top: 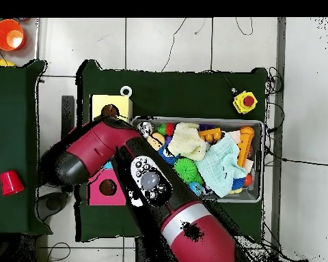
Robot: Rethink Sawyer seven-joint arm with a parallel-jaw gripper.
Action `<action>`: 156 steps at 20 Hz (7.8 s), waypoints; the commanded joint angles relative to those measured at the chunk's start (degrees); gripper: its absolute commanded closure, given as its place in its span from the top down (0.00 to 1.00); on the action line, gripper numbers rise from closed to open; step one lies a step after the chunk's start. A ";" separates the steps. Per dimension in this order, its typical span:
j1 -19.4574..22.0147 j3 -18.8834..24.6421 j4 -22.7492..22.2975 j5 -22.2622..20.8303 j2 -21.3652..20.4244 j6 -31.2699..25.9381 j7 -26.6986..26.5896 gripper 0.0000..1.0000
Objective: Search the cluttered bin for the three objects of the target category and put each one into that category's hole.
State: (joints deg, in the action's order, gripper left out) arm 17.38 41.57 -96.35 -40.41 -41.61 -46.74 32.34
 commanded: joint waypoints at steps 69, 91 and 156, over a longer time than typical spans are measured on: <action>15.37 8.82 -12.67 -6.68 -1.69 1.32 -18.90 1.00; 31.80 19.31 -15.74 -3.15 -4.49 -4.72 -36.11 1.00; 40.52 -11.98 -9.10 21.75 2.25 18.56 -0.75 1.00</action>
State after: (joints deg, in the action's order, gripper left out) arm 57.35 29.22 -111.83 -14.91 -43.34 -32.12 27.78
